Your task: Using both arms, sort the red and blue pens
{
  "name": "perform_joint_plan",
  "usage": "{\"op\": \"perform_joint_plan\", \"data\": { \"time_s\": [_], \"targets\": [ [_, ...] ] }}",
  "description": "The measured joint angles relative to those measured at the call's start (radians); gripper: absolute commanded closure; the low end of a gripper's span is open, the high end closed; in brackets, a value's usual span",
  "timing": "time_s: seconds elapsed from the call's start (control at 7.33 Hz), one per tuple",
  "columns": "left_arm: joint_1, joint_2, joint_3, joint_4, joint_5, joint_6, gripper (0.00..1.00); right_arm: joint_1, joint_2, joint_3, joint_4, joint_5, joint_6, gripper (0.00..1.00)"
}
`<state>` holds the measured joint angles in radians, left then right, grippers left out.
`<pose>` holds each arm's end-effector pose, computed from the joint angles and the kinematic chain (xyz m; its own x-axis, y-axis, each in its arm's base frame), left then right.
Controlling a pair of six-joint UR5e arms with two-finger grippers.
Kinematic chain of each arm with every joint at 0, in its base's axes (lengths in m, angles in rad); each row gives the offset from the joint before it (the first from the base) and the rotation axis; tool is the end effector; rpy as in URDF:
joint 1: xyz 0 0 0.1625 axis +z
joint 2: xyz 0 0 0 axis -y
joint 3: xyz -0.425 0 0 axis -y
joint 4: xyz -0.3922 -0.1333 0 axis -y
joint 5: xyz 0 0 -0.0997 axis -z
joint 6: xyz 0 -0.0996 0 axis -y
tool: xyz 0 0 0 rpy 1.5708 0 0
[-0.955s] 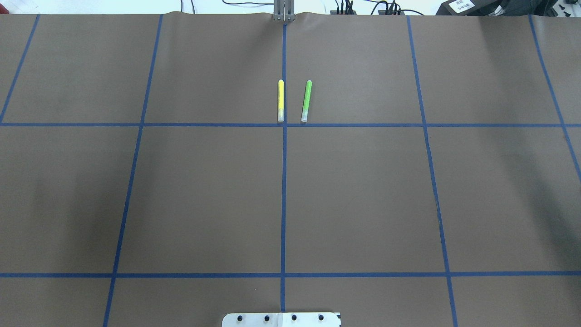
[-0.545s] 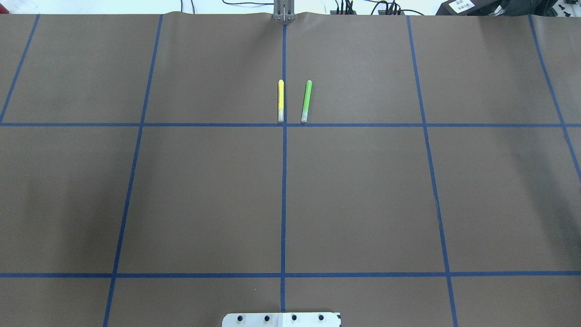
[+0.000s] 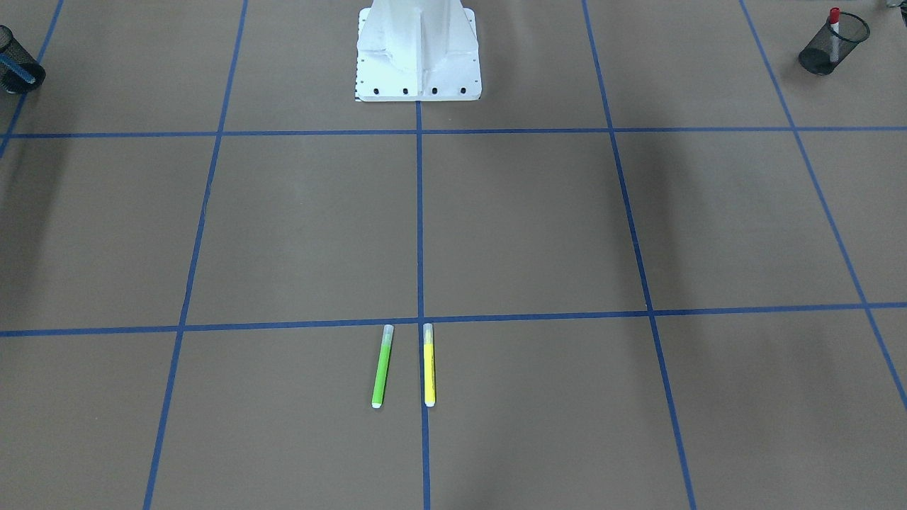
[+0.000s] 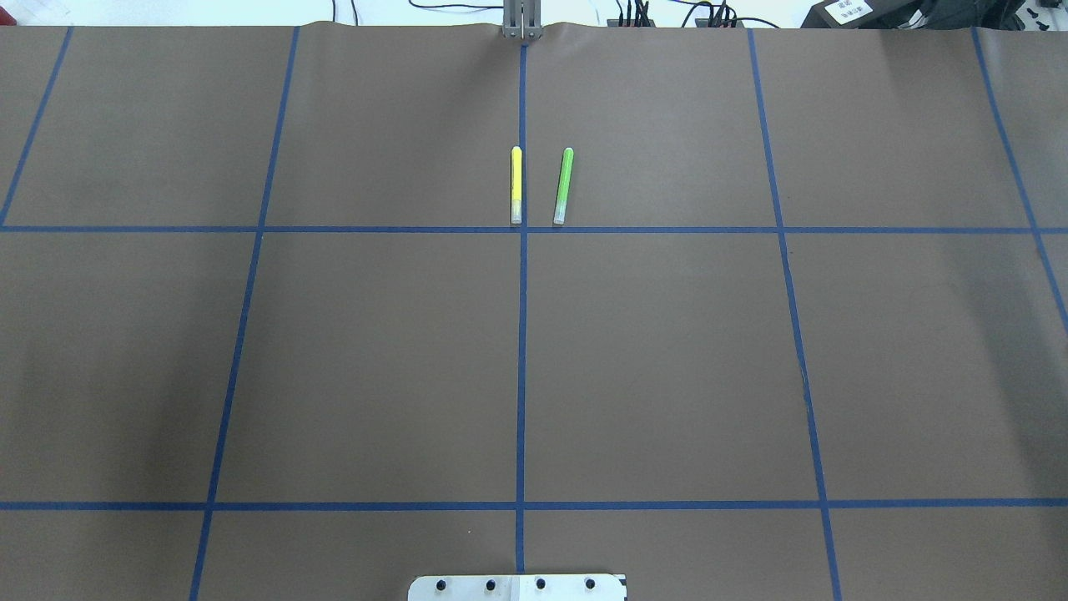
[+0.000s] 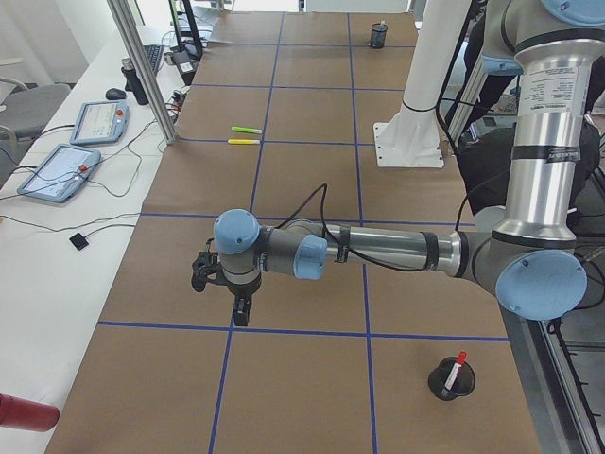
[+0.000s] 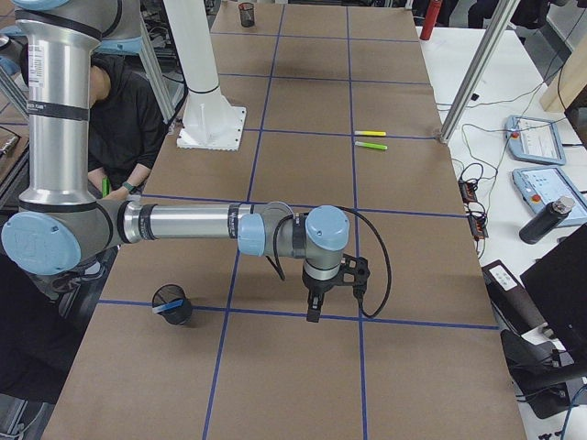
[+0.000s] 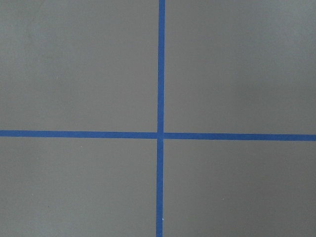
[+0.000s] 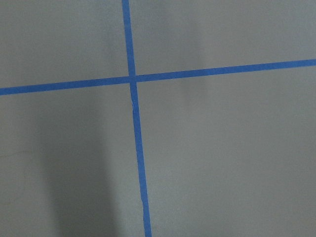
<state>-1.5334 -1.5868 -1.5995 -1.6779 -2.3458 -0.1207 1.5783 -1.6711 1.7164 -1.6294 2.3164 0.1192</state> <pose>-0.0446 -0.5099 0.6252 0.7092 0.0126 -0.7048 0.0488 0.9966 0.0668 0.0691 -0.4475 0.6421 0.7285 0.1333 0.6720 -0.0948 0.9911 -0.0939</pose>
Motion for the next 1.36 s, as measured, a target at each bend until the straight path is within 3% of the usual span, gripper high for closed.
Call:
{"op": "perform_joint_plan", "data": {
  "time_s": [0.41, 1.36],
  "targets": [
    [-0.001, 0.019, 0.002, 0.000, 0.034, 0.007, 0.00, 0.030, -0.013, -0.006, -0.001, 0.075, 0.011, 0.00],
    [0.001, 0.028, 0.003, 0.000, 0.037, 0.006, 0.00, 0.031, -0.003, -0.003, 0.004, 0.034, 0.019, 0.00]
  ]
}}
